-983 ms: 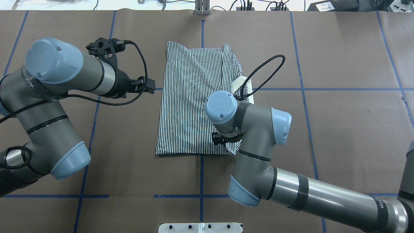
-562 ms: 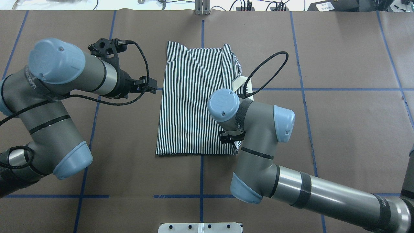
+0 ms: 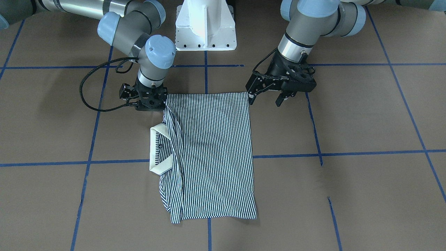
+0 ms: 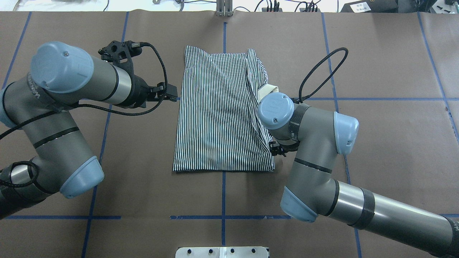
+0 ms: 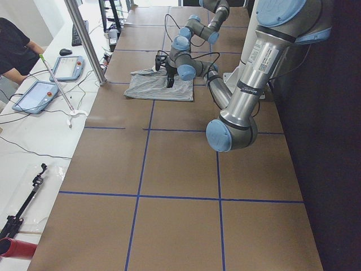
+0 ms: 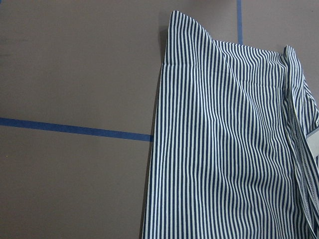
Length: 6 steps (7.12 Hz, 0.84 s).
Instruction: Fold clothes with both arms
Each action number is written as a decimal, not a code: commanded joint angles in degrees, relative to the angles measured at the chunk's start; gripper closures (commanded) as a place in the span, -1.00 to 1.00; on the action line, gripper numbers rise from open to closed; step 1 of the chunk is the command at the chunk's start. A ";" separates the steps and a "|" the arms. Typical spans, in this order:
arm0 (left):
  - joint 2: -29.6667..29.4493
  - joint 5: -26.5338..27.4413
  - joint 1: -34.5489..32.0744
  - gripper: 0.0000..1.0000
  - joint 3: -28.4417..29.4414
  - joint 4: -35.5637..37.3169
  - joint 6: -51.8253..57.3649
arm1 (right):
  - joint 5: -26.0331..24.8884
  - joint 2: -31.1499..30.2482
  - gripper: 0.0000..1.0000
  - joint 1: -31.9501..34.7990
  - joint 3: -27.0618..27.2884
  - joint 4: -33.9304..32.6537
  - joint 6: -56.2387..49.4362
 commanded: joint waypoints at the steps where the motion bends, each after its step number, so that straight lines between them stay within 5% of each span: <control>1: -0.04 -0.12 0.00 -1.00 -0.29 -0.24 0.06 | 0.02 3.87 -1.00 2.54 -0.54 3.28 -2.39; 4: 0.22 -0.12 0.00 -1.00 -0.29 0.11 0.41 | 0.10 14.06 -1.00 2.91 -15.10 12.78 -2.67; 6: 0.13 -0.21 0.00 -1.00 -0.38 0.29 0.41 | 0.02 14.10 -1.00 2.73 -17.42 13.68 -3.63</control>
